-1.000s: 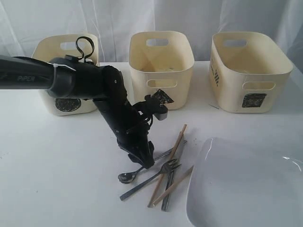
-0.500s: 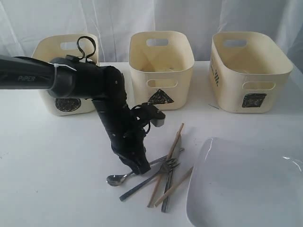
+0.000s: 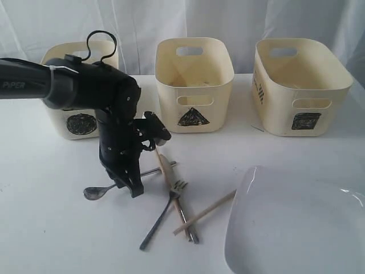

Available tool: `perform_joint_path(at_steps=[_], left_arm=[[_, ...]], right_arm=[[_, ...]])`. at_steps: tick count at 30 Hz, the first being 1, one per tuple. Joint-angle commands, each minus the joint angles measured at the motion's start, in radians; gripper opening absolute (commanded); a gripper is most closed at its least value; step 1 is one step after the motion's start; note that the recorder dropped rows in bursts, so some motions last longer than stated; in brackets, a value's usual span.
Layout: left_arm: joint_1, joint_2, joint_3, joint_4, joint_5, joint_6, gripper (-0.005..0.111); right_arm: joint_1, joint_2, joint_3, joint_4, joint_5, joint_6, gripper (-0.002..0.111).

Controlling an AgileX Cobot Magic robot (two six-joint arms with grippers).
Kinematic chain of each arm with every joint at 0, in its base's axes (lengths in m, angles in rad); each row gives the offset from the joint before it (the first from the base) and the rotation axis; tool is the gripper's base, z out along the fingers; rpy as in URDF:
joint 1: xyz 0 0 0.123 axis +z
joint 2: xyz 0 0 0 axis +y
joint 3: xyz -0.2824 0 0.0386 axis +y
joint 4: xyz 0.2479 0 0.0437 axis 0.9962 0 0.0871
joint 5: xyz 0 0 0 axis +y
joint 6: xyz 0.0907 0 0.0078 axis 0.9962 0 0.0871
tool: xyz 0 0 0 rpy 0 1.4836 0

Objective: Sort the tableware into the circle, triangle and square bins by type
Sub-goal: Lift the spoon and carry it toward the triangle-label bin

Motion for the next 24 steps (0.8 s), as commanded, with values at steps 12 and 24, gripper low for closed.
perform_joint_path(at_steps=[12,24], left_arm=[[-0.01,-0.02,-0.192,0.031,0.136,0.008,0.0],[-0.01,-0.024,-0.195,0.048,0.18,0.006,0.0]], right_arm=[[-0.009,-0.006,0.006,-0.006,-0.008,0.0,0.029],[-0.009,-0.006,0.006,-0.006,-0.008,0.0,0.029]])
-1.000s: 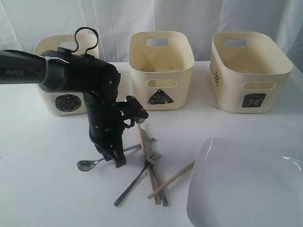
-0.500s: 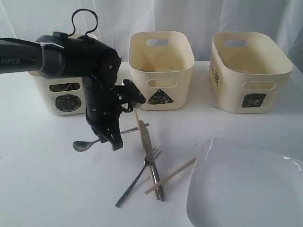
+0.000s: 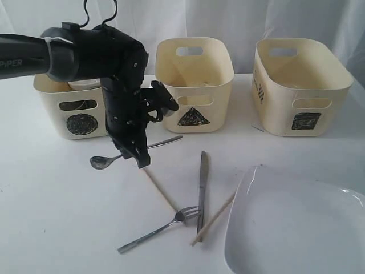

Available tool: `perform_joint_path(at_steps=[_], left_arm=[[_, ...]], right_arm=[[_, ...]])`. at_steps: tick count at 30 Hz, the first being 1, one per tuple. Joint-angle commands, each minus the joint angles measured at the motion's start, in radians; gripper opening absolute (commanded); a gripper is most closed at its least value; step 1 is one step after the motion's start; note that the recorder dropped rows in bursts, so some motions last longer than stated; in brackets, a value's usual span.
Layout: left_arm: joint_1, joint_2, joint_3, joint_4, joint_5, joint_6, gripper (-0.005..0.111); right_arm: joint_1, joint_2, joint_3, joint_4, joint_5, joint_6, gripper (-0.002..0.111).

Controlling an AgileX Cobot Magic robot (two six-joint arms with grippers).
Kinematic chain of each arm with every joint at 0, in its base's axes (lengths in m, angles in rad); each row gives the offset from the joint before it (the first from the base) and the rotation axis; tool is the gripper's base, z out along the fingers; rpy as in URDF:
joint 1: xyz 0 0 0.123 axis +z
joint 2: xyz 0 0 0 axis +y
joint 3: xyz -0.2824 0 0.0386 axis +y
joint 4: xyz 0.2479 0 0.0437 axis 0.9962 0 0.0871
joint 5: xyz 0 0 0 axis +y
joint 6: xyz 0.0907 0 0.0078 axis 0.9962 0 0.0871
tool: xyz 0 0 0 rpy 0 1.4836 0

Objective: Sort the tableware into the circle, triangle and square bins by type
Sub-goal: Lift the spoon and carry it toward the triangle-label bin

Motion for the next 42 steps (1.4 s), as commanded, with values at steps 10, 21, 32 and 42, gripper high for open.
perform_joint_path(at_steps=[10,21,32,42], left_arm=[[-0.002,-0.146,-0.088,-0.045,0.041,-0.028,0.0],[-0.002,-0.192,-0.244,-0.162,-0.271,-0.028,0.0],[-0.012,-0.091,-0.244,-0.141,-0.639,-0.03,0.0],[-0.019,-0.088,-0.244,-0.199,-0.582,-0.032,0.0]], right_arm=[[-0.009,-0.006,0.006,-0.006,-0.008,0.0,0.029],[-0.009,-0.006,0.006,-0.006,-0.008,0.0,0.029],[-0.009,-0.006,0.006,-0.006,-0.008,0.0,0.029],[-0.009,-0.006,0.006,-0.006,-0.008,0.0,0.029]])
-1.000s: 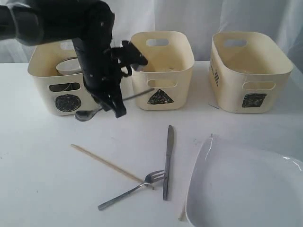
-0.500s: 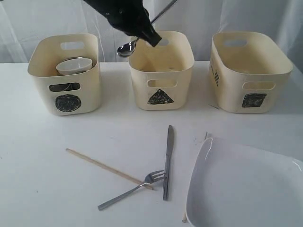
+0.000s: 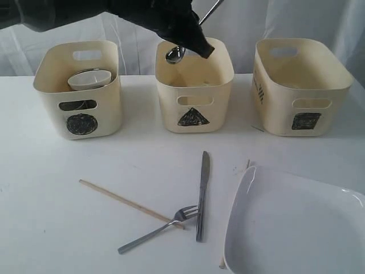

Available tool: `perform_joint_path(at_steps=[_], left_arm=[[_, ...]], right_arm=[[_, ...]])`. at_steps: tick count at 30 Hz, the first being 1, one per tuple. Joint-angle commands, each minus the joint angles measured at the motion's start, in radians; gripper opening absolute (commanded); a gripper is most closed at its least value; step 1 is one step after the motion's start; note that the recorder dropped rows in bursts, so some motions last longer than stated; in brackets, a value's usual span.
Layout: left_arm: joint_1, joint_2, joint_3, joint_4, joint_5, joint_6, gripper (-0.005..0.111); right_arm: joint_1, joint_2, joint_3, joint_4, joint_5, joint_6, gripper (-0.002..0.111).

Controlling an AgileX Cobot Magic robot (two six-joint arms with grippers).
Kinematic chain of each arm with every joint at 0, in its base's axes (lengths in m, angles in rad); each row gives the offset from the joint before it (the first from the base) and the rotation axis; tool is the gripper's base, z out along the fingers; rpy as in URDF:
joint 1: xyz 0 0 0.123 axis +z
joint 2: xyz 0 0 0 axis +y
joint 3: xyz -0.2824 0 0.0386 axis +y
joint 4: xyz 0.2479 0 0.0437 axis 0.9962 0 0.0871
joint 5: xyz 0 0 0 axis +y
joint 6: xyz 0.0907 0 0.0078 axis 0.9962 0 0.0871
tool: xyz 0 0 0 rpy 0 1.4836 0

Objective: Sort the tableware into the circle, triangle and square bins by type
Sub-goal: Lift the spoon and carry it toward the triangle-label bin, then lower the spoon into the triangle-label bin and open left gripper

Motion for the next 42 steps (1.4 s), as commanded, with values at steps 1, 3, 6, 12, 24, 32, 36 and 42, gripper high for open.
perform_joint_path(at_steps=[1,3,6,12,24,32,36,42], left_arm=[[-0.006,-0.013,-0.005,-0.074,0.075,-0.011,0.0],[-0.022,-0.017,-0.005,-0.076,0.13,-0.011,0.0],[-0.07,-0.034,-0.005,-0.076,0.138,0.011,0.0],[-0.104,-0.019,-0.005,-0.078,0.078,0.02,0.0],[-0.104,0.081,-0.005,-0.094,-0.135,0.018,0.0],[-0.084,0.113,-0.005,-0.094,-0.171,0.02,0.0],[-0.073,0.117,-0.005,-0.087,-0.209,0.027,0.0],[-0.055,0.126,-0.005,-0.087,-0.221,0.027,0.0]], right_arm=[[-0.009,-0.006,0.006,-0.006,-0.008,0.0,0.029],[-0.009,-0.006,0.006,-0.006,-0.008,0.0,0.029],[-0.009,-0.006,0.006,-0.006,-0.008,0.0,0.029],[-0.009,-0.006,0.006,-0.006,-0.008,0.0,0.029],[-0.009,-0.006,0.006,-0.006,-0.008,0.0,0.029],[-0.009,-0.006,0.006,-0.006,-0.008,0.0,0.029],[-0.009,-0.006,0.006,-0.006,-0.008,0.0,0.029],[-0.009,-0.006,0.006,-0.006,-0.008,0.0,0.029]])
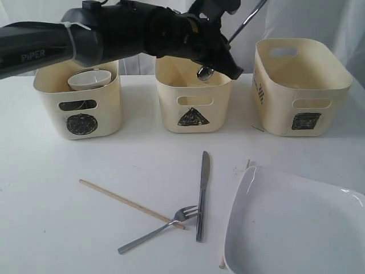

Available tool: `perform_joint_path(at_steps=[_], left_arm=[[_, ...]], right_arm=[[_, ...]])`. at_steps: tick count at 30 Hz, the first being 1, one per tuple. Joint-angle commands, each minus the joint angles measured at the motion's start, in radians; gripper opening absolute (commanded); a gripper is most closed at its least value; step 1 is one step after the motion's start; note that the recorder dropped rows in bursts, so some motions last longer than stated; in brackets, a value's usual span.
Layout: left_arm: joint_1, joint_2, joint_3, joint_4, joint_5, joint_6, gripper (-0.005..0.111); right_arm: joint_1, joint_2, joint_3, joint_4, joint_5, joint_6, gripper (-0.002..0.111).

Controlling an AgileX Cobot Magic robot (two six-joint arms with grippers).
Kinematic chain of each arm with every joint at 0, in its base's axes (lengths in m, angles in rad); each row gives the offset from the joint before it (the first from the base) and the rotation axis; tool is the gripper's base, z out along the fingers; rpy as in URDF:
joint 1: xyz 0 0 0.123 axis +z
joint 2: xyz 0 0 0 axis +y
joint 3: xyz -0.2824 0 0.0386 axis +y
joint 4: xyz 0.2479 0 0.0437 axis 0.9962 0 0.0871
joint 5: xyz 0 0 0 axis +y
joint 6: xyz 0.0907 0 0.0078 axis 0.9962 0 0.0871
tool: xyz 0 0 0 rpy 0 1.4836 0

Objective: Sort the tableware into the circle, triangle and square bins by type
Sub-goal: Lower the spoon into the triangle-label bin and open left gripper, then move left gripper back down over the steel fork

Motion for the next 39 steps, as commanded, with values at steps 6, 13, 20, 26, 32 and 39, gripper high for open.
perform_joint_path(at_steps=[6,13,20,26,32,39], left_arm=[[0.032,0.024,-0.005,-0.006,-0.012,0.0,0.0],[0.033,0.029,-0.005,-0.006,-0.01,0.0,0.0],[0.033,0.029,-0.005,-0.006,0.0,-0.017,0.025],[0.031,0.0,-0.005,-0.014,0.072,-0.085,0.032],[0.028,-0.095,-0.005,-0.014,0.281,-0.075,0.032],[0.018,-0.2,-0.004,-0.014,0.485,-0.065,0.032]], right_arm=[[-0.009,-0.006,0.006,-0.006,-0.008,0.0,0.029],[-0.009,-0.006,0.006,-0.006,-0.008,0.0,0.029],[-0.009,-0.006,0.006,-0.006,-0.008,0.0,0.029],[-0.009,-0.006,0.006,-0.006,-0.008,0.0,0.029],[-0.009,-0.006,0.006,-0.006,-0.008,0.0,0.029],[-0.009,-0.006,0.006,-0.006,-0.008,0.0,0.029]])
